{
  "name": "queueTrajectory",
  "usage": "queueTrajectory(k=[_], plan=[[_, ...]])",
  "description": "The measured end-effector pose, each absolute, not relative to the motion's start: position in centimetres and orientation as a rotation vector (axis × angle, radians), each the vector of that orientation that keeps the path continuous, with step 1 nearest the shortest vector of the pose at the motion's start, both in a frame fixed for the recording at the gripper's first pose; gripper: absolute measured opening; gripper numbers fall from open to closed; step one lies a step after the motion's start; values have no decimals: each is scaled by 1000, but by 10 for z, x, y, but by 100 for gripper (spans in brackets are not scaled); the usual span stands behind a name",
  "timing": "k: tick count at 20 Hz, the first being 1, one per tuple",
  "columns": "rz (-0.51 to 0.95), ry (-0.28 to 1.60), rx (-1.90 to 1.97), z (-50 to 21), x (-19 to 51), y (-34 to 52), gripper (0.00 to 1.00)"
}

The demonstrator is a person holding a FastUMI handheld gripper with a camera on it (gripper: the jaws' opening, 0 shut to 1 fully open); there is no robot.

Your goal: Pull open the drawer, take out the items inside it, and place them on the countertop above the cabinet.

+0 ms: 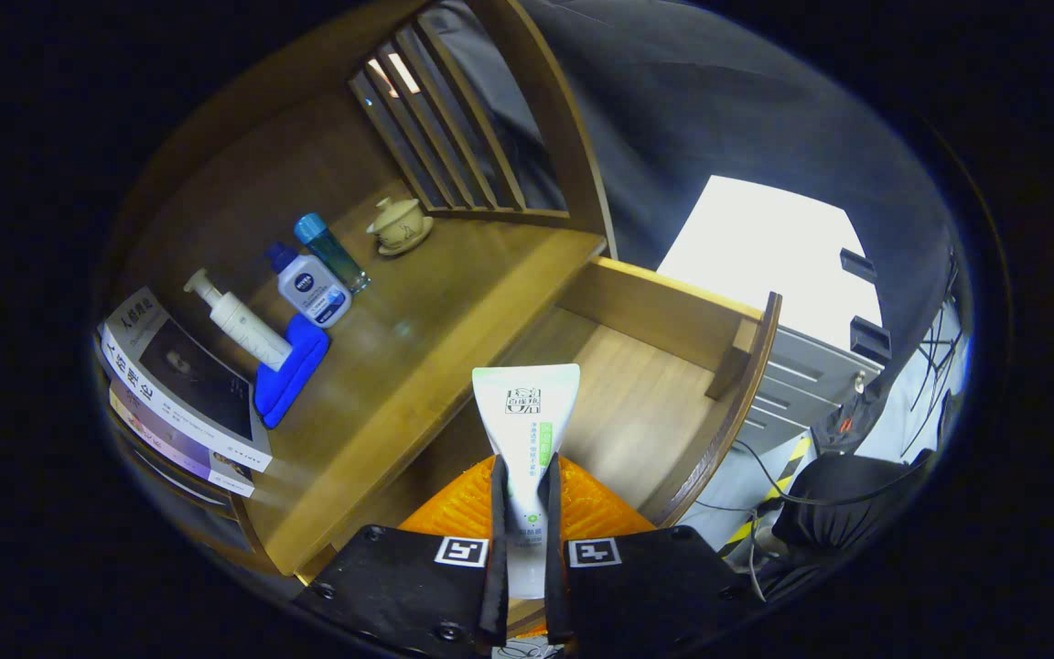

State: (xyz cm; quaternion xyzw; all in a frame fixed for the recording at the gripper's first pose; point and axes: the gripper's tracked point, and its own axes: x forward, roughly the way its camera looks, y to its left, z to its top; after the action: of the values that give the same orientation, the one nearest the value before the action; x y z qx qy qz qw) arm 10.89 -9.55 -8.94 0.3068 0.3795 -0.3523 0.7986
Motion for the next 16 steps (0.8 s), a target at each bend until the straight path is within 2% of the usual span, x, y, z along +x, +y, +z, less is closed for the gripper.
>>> queueTrajectory(k=[11, 16], plan=[[-506, 777, 390, -57, 197, -59, 18], [-348, 785, 181, -59, 246, -46, 18]])
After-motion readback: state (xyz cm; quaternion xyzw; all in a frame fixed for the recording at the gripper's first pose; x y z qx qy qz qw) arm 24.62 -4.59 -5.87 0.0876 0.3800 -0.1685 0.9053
